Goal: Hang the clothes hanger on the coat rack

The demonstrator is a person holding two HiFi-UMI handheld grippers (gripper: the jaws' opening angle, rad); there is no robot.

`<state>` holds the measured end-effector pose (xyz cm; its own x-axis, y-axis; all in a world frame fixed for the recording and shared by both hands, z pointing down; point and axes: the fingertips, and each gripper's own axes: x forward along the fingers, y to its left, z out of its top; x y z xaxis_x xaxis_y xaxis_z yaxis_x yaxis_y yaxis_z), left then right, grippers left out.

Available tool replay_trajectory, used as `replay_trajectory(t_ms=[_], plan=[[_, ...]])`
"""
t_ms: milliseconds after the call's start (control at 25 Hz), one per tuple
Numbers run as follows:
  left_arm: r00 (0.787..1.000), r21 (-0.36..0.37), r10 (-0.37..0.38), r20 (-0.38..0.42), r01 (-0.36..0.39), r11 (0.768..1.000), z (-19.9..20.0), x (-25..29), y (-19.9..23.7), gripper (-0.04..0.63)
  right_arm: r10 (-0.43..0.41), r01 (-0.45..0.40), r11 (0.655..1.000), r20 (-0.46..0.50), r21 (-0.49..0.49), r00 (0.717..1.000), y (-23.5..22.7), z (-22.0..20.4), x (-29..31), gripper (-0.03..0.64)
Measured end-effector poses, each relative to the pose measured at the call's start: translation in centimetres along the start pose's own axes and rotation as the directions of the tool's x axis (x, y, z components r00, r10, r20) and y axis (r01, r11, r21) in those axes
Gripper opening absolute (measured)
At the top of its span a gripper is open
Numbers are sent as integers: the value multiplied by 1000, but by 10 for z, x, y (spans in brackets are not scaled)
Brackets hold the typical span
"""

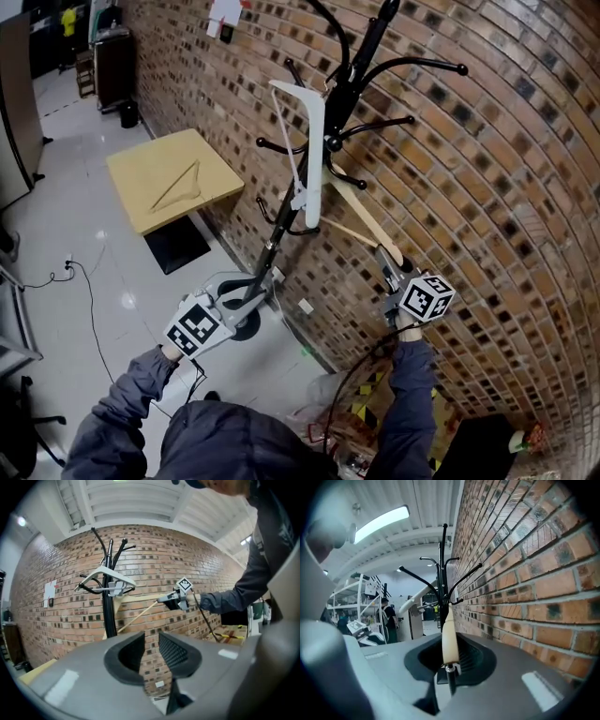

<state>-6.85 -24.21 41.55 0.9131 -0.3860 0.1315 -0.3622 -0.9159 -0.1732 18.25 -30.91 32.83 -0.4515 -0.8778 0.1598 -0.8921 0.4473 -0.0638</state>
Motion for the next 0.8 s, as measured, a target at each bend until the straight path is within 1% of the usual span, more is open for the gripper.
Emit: replay_trajectory(t_ms=[240,320,360,400,480,560,680,800], plan=[[1000,-10,-4,-15,4,1000,-9,-9,-2,92,-39,36,996,-28,-76,999,14,-34,14,50],[1000,-13,-7,-20,6,1000,-12,-12,-4,92,-75,69,992,-55,-107,996,11,-48,18,55],[1000,-13,-9,-22,8,1000,-13,-13,-4,92,-101,92,988,-70,-125,992,9,-56,19,61],[1000,-14,-11,-24,11,1000,-14,-14,-5,92,-123,111,984,-81,-136,989,6,-63,19,96],[1000,-14,-15,-27,15,1000,-15,-16,-6,92,-143,132,984,-92,-122,985,3,-74,17,132],[999,-15,-21,-30,21,1000,-17,-18,-8,92,-149,141,986,-95,-86,984,2,-82,12,132],[999,-18,-33,-35,32,999,-21,-20,-12,92,-170,164,984,-93,-65,981,5,-88,3,132],[998,-26,-40,-40,39,999,-25,-21,-17,92,-163,159,986,-85,-46,983,20,-91,-11,130]])
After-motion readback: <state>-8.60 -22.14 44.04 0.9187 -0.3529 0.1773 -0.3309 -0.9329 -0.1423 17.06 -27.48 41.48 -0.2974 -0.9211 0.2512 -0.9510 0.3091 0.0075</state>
